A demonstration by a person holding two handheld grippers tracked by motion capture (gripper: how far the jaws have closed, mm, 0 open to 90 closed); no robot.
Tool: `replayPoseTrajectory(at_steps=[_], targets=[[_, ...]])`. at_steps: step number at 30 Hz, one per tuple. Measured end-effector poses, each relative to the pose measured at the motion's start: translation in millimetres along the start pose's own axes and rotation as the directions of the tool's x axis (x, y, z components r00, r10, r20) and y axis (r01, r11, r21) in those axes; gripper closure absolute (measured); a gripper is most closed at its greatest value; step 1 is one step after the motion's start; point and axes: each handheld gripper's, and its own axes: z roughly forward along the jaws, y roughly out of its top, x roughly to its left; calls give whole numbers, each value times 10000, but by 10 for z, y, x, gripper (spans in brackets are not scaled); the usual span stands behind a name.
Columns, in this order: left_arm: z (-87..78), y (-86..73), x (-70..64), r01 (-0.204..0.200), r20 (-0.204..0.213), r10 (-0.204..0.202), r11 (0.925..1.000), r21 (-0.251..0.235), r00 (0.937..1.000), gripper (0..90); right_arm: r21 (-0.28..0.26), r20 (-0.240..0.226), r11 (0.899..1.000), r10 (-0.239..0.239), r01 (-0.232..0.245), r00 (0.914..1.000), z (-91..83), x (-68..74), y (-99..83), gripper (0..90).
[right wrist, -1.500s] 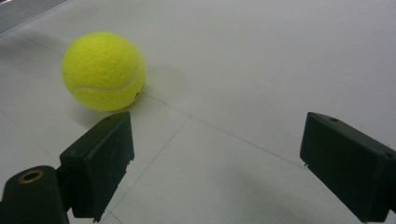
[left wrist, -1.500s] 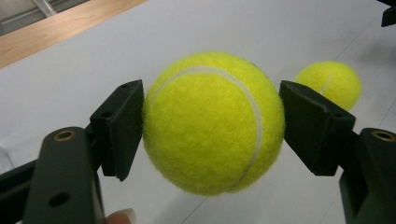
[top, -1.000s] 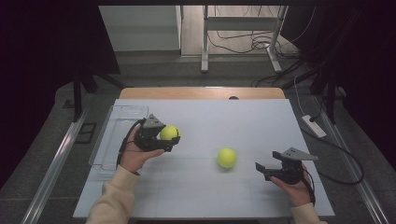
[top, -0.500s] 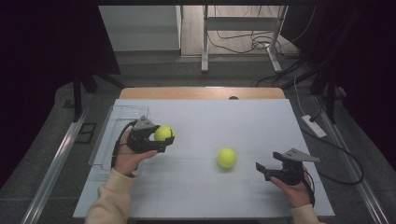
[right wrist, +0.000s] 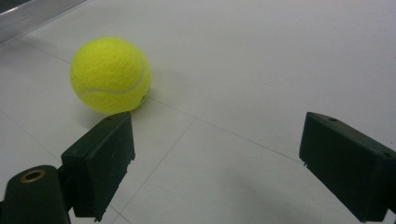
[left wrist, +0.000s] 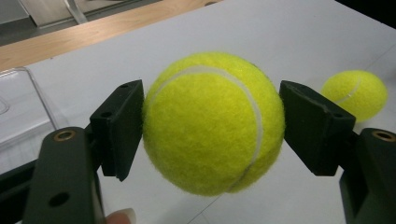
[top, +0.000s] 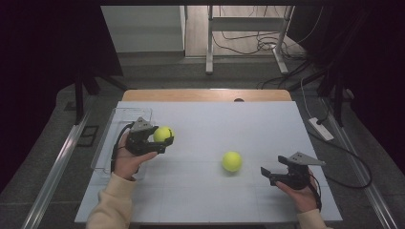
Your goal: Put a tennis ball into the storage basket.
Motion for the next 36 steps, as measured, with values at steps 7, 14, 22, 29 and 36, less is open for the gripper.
replayPoseTrajectory(at_steps=[7, 14, 22, 29, 36], targets=[[-43, -27, 83, 269, -173, -272, 9995, -175, 9995, 270, 38, 12, 10000, -35, 35, 10000, 2, 1, -3, 102], [-89, -35, 153, 512, -330, -524, 9980, -360, 9981, 270, 75, 24, 10000, 10, -10, 10000, -8, -8, -18, 103], [-87, -66, 191, 720, -603, -753, 9958, -558, 9953, 270, 84, 35, 10000, 9, -9, 10000, -8, -12, -20, 102], [-115, -73, 217, 816, -674, -859, 9946, -641, 9940, 270, 120, 80, 9999, 1, -2, 10000, -1, -11, -25, 103], [-175, -83, 297, 1040, -908, -1117, 9909, -850, 9896, 270, 164, 94, 9999, -44, 42, 9999, 1, -8, -23, 103]])
